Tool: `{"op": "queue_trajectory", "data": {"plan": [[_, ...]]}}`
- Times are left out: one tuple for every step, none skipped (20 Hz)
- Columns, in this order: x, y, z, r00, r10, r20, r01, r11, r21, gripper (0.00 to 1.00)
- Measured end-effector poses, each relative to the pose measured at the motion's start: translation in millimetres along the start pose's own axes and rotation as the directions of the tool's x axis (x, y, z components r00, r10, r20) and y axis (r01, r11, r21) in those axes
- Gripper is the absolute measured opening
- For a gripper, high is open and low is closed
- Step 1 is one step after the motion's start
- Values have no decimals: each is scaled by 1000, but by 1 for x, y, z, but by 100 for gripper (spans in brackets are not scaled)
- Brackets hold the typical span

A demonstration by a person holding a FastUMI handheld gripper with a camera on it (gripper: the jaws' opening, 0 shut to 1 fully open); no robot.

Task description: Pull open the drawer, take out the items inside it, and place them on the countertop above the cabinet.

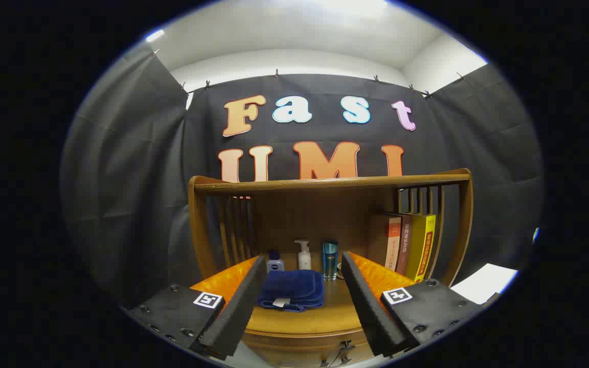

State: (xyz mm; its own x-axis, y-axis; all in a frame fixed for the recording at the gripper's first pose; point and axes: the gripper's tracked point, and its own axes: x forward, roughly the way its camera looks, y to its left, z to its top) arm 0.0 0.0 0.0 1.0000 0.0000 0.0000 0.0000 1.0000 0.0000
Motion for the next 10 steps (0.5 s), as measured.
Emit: {"op": "queue_trajectory", "data": {"plan": [[0,0,-1,1000,0,-2,0,1000,1,98],[0,-1,0,1000,0,-2,0,1000,2,98],[-1,-1,1,1000,-1,0,1,1000,1,98],[1,-1,2,1000,-3,1,3,1000,0,98],[0,-2,2,1000,-5,1,5,1000,-1,98],[2,-3,3,1000,-6,0,6,1000,-1,98],[2,-4,3,1000,-6,-1,6,1000,-2,98],[1,-3,4,1000,-6,-1,6,1000,-2,98],[1,-5,3,1000,-7,-1,7,1000,-2,98],[0,-6,4,1000,-7,-1,7,1000,-2,98]]}}
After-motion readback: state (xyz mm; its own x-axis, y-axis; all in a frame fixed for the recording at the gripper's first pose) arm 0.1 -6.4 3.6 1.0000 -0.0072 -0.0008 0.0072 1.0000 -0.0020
